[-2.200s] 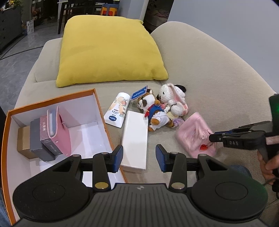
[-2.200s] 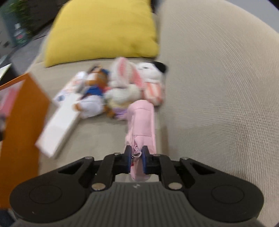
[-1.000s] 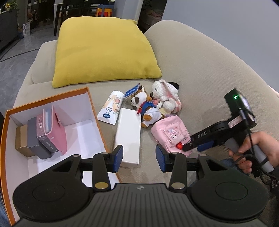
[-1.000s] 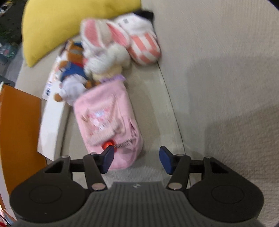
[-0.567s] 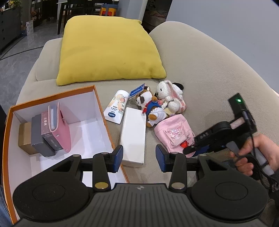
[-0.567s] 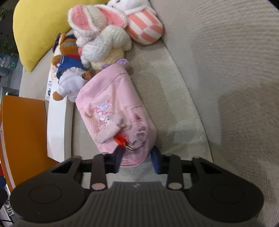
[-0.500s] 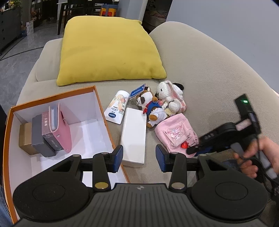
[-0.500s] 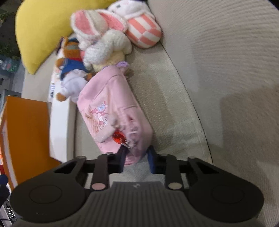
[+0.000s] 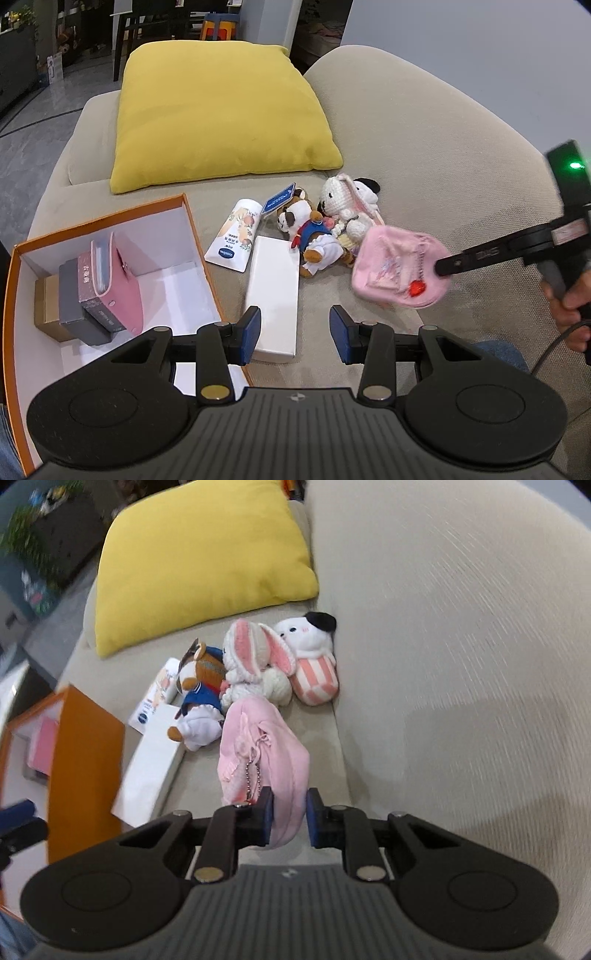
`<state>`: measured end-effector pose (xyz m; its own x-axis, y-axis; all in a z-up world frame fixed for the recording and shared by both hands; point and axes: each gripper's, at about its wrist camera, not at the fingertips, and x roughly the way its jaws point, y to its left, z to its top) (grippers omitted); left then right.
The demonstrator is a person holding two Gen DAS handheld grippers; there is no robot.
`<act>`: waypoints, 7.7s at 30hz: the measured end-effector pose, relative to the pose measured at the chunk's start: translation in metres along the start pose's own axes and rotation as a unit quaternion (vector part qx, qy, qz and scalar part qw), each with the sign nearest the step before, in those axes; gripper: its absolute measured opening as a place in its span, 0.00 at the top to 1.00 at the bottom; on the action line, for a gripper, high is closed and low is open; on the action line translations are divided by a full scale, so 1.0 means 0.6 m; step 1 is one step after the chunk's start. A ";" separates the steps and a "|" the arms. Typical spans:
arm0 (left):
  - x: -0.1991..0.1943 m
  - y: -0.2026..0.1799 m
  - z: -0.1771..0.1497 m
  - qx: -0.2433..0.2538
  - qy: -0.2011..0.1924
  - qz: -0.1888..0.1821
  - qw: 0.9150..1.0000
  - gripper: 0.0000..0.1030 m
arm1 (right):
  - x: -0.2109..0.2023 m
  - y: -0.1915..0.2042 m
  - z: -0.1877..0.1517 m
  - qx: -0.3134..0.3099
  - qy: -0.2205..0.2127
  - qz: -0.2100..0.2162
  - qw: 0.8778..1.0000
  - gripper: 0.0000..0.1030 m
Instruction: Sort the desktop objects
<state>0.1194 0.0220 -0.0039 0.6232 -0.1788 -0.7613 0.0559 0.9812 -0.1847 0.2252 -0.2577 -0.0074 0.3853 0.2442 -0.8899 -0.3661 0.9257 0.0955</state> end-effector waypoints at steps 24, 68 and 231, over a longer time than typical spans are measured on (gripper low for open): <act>0.034 -0.002 0.020 0.012 0.009 -0.009 1.000 0.54 | 0.007 0.053 -0.022 -0.228 0.097 -0.074 0.966 0.81; 0.248 0.030 0.177 0.127 0.113 0.087 0.982 0.55 | 0.044 0.035 0.075 -0.165 0.002 -0.013 0.986 0.80; 0.079 0.247 0.040 -0.088 -0.013 0.040 0.995 0.94 | 0.127 0.428 0.141 -0.053 0.036 0.101 0.993 0.74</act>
<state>0.1760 0.1608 -0.0527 0.6408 -0.0970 -0.7616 -0.1311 0.9636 -0.2330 0.2321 0.0231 -0.0133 0.2355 0.3969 -0.8871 -0.5181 0.8236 0.2310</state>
